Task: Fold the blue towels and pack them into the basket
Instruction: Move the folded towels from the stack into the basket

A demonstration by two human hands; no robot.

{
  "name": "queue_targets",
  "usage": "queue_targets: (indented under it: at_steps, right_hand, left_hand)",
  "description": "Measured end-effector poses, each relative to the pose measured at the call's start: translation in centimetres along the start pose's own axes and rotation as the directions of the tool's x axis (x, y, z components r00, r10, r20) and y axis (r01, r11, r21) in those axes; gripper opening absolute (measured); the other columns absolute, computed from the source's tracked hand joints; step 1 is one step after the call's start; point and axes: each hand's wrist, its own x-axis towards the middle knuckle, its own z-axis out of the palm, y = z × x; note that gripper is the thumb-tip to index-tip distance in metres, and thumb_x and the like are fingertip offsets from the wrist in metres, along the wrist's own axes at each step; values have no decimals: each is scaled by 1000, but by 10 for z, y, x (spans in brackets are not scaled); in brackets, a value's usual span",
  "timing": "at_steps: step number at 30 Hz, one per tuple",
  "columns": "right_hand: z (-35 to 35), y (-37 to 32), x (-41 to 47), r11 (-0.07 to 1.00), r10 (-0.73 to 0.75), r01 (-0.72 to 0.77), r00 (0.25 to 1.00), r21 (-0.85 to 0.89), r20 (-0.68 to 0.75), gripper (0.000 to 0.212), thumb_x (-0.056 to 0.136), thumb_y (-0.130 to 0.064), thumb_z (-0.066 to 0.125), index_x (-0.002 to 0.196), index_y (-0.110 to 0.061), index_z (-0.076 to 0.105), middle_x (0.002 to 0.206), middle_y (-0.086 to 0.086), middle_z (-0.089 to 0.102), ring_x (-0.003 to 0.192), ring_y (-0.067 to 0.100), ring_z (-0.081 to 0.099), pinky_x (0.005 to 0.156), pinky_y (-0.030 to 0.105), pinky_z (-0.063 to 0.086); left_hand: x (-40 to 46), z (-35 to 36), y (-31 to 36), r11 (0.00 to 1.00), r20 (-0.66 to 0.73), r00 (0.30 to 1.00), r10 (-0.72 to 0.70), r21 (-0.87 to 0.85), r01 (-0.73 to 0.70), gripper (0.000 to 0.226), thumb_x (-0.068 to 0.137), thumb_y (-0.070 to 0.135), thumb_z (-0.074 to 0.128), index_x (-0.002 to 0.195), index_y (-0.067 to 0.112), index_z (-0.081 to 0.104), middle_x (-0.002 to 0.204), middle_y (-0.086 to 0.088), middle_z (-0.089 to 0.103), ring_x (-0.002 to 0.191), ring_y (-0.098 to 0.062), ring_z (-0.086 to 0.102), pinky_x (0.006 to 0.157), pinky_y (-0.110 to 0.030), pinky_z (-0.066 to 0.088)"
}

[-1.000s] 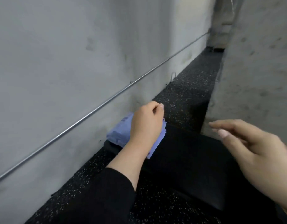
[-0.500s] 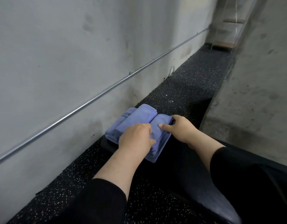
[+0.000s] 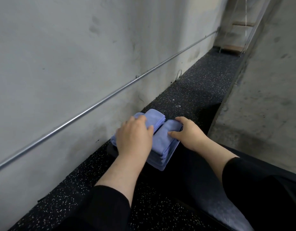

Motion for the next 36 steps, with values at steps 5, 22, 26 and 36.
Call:
queue_targets:
  at_steps: [5,22,26,36]
  right_hand:
    - [1,-6,-4,974,-206,195,975,-118,-85,52,89,-39,69,138,-26,55,141,-2,48,130,23,43,109,49,38]
    - [-58,-38,-40,881,-204,285,949,379,-239,73,84,-54,73,146,-29,43,144,-15,51,133,2,44,109,27,37]
    - [-96,-40,-70,526,-169,202,977,826,-132,58,91,-42,68,142,-24,47,130,-9,67,120,8,62,106,38,47]
    - [-235,25,-218,540,63,137,977,830,-202,46,91,-35,64,129,-9,60,125,7,68,111,21,66,100,49,53]
  left_hand:
    - [8,10,-35,963,166,952,-257,131,236,43,96,52,53,126,20,53,124,-7,64,120,-32,54,97,-46,38]
    - [6,-64,22,483,-193,967,-166,-871,-91,18,77,24,72,87,23,57,73,14,58,67,-9,52,66,-24,46]
    - [-16,-75,62,190,-32,999,33,-981,-37,13,75,21,72,80,26,60,78,5,63,77,-16,59,75,-37,50]
    - [-76,-72,175,227,156,905,395,-972,69,25,67,38,74,83,22,65,79,-2,61,76,-17,55,72,-39,44]
